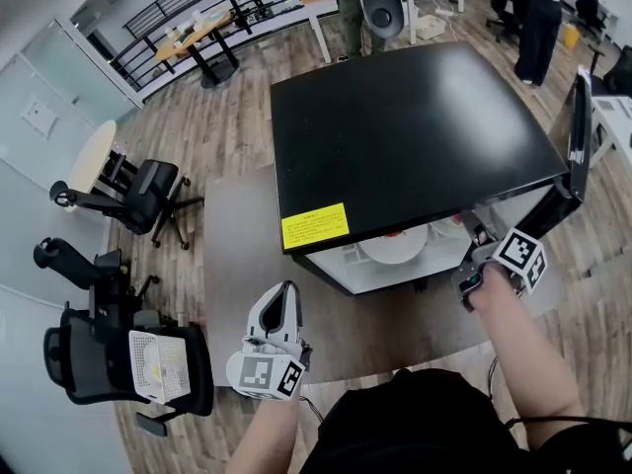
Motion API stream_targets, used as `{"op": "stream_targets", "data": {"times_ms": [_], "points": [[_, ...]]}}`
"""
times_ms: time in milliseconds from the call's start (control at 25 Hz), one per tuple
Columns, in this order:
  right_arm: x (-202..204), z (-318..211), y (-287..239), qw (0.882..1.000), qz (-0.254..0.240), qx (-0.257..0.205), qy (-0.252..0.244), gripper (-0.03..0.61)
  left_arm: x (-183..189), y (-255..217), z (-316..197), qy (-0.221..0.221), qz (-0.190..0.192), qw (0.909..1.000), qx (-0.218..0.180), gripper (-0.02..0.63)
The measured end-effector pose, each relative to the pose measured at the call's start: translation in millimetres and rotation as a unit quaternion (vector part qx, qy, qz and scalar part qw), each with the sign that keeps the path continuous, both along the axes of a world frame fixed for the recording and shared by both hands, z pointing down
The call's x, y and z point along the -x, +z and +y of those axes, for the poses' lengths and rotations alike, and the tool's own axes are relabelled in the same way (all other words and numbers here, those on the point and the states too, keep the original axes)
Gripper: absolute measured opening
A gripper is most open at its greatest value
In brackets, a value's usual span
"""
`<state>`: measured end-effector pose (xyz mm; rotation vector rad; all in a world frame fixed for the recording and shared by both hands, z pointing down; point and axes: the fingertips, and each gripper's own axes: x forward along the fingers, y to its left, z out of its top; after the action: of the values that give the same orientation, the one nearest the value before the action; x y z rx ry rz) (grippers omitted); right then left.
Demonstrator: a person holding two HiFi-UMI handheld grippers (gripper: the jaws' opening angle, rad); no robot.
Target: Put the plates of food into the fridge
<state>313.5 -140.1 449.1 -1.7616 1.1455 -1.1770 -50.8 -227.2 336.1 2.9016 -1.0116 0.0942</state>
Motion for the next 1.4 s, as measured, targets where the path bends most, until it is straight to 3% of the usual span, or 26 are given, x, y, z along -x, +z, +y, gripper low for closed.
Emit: {"op": "stream_targets", "data": {"times_ms": [120, 160, 280, 680, 880, 1160, 1400], "points": [[6, 5, 7, 0.999, 0.025, 0.042, -0.009, 0.316, 0, -2, 2, 0.001, -0.001, 1.0, -0.002, 0.003], [10, 7, 12, 0.998, 0.021, 0.054, -0.01, 0.357, 0, -2, 3, 0.001, -0.002, 1.0, -0.002, 0.003], [16, 16, 28, 0.998, 0.003, 0.061, -0.005, 0.367, 2, -4, 7, 0.004, -0.005, 1.0, -0.003, 0.003], [23, 31, 38, 1.0, 0.016, -0.016, 0.003, 0.367, 8, -5, 21, 0.003, -0.014, 0.9999, -0.007, 0.003], [30, 34, 46, 0.999, 0.032, -0.024, -0.031, 0.367, 0, 3, 39, 0.019, -0.038, 0.9988, -0.025, 0.003], [35, 41, 56, 0.999, 0.014, -0.028, -0.041, 0.365, 9, 6, 45, 0.006, -0.017, 0.9998, -0.011, 0.003], [66, 41, 57, 0.997, 0.023, -0.024, -0.069, 0.365, 38, 13, 39, -0.007, -0.009, 0.9999, -0.002, 0.003]]}}
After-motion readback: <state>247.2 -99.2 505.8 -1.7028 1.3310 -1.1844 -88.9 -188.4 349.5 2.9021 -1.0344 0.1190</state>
